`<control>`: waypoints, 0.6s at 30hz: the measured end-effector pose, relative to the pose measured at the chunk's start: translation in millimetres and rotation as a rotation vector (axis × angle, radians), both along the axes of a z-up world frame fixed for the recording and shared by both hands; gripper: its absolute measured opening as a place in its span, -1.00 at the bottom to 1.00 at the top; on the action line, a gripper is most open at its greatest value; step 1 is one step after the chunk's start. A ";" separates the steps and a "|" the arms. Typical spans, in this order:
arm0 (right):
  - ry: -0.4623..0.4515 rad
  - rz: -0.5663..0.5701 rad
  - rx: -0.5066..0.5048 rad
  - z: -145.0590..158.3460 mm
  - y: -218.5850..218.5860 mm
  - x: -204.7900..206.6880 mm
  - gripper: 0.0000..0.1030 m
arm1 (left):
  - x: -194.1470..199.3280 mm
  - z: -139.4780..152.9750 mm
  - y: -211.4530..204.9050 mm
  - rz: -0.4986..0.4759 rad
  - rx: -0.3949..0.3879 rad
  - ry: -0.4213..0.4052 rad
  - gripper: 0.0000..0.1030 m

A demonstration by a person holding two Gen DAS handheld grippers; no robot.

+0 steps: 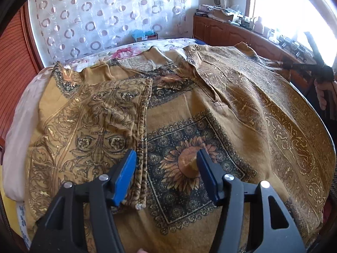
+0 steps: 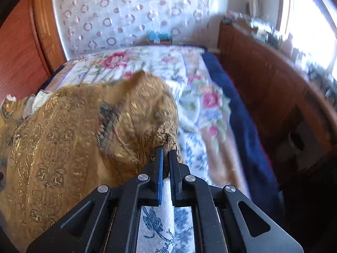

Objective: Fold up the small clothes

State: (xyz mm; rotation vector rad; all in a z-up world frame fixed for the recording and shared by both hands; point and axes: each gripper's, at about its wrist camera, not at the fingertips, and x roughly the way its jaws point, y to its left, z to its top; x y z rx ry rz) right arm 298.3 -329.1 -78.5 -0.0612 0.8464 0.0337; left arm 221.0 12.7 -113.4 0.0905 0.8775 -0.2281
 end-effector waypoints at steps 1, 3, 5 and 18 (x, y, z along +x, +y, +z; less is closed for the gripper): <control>-0.027 0.014 -0.015 7.5 4.5 -2.5 -0.95 | -0.1 0.0 0.3 0.000 -0.001 0.000 0.14; -0.077 0.048 -0.040 22.1 15.2 -6.2 -0.95 | 0.0 0.0 0.1 0.000 -0.001 0.000 0.14; -0.120 0.095 -0.054 35.0 29.1 -11.5 -0.95 | 0.1 0.0 -0.1 0.000 0.000 0.000 0.15; -0.131 0.415 -0.077 13.0 143.9 -56.8 -0.95 | -4.2 3.8 3.3 0.002 0.012 -0.003 0.16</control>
